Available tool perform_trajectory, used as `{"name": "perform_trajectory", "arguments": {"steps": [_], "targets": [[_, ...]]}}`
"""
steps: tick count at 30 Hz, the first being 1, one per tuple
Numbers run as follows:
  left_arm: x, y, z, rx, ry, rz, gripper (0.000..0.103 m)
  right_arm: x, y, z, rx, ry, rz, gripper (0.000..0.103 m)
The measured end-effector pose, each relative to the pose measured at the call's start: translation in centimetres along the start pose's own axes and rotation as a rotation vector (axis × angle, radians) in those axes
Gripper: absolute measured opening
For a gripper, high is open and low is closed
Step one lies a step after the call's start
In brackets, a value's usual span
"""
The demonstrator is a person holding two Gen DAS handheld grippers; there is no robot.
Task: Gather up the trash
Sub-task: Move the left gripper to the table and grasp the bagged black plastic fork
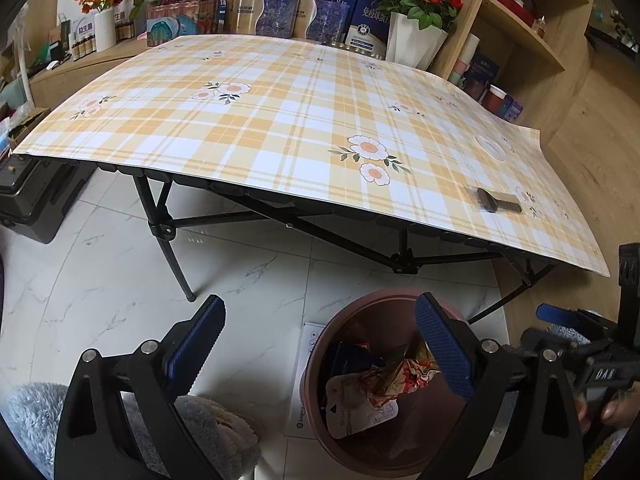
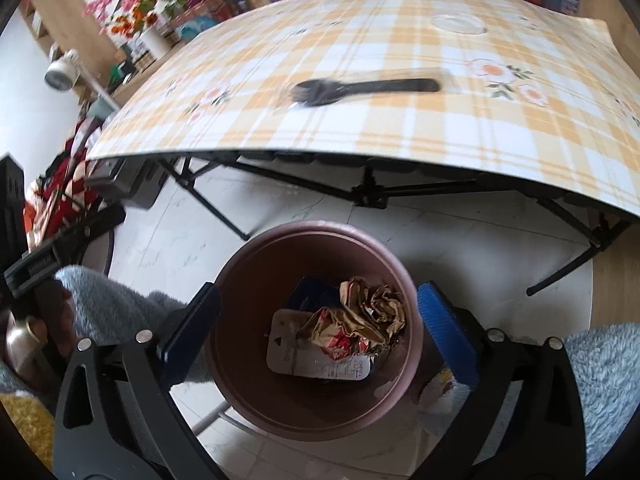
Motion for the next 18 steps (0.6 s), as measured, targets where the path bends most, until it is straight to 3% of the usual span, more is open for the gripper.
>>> {"name": "perform_trajectory", "arguments": {"steps": [10, 18], "targets": [[-0.4, 0.0, 0.7, 0.014, 0.020, 0.020, 0.093, -1.6, 0.7, -0.9, -0.052, 0.012, 0.076, 0.097], [-1.7, 0.8, 0.3, -0.013, 0.031, 0.080, 0.093, -3.4, 2.5, -4.3, -0.172, -0.031, 0.102, 0.097]]}}
Point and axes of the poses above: each gripper's, at about its wrist camera, not at the fingertips, and z roughly the way its jaws point, x to its left, y to its top, the point moved 8 cm from there along z, roughly the way its jaws point, and after that the axes turned 12 degrees about x, right-handed, at the moved point
